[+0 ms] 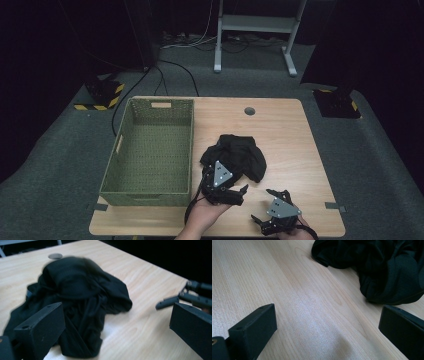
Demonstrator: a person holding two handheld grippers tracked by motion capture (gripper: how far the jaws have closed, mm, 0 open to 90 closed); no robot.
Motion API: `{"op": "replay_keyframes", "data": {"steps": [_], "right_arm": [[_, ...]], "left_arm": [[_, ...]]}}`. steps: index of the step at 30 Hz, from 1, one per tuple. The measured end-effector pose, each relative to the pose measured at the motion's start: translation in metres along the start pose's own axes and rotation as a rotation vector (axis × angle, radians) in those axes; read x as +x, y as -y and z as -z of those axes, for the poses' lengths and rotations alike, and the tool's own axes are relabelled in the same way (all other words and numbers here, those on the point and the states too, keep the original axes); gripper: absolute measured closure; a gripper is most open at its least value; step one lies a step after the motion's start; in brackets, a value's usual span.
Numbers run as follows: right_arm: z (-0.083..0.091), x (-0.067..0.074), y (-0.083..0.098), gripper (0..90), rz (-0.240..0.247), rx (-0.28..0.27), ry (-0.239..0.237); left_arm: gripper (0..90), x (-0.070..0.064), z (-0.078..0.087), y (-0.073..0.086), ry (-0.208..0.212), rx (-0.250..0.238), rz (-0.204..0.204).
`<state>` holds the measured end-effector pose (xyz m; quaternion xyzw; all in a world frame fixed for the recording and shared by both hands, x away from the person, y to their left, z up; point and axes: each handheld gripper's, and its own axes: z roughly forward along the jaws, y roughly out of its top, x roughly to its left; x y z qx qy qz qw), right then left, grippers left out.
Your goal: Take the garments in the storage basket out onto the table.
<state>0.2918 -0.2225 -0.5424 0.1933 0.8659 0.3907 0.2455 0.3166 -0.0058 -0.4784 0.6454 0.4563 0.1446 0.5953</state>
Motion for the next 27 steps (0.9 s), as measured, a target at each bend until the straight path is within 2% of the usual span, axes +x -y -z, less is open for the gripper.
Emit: {"op": "replay_keyframes", "data": {"steps": [3,5,9,13,14,16,17,18,19,21,25,27], "right_arm": [[0.0,0.0,0.0,1.5,0.0,-0.001,0.002],[0.0,0.0,0.0,1.5,-0.001,-0.001,0.002],[0.0,0.0,0.0,1.5,0.0,0.0,0.003],[0.0,0.001,0.0,1.5,0.001,0.002,0.005],[0.0,0.001,0.0,1.5,0.001,0.002,0.005],[0.0,0.001,0.0,1.5,0.0,0.003,0.005],[0.0,0.001,0.0,1.5,0.0,0.003,0.005],[0.0,0.001,0.0,1.5,0.003,0.003,0.007],[0.0,0.001,0.0,1.5,0.004,0.003,0.007],[-0.001,0.001,0.0,1.5,0.006,0.006,0.009],[-0.001,0.002,0.0,1.5,0.014,0.009,0.014],[-0.001,0.003,0.0,1.5,0.017,0.01,0.016]], "left_arm": [[0.3,0.003,0.001,0.019,0.002,0.027,-0.006],[0.3,0.004,0.001,0.025,0.0,0.037,-0.006],[0.2,0.011,0.0,0.044,-0.021,0.075,-0.014],[0.3,0.015,-0.001,0.064,-0.051,0.114,-0.083],[0.3,0.015,-0.001,0.064,-0.051,0.114,-0.083],[0.3,0.017,-0.001,0.07,-0.073,0.135,-0.121],[0.3,0.017,-0.002,0.072,-0.076,0.129,-0.131],[0.3,0.015,-0.003,0.073,-0.081,0.135,-0.173],[0.3,0.015,-0.003,0.073,-0.081,0.135,-0.173],[0.4,0.013,-0.005,0.075,-0.088,0.152,-0.201],[0.4,0.014,-0.004,0.074,-0.09,0.139,-0.188],[0.3,0.013,-0.004,0.075,-0.093,0.14,-0.196]]}}
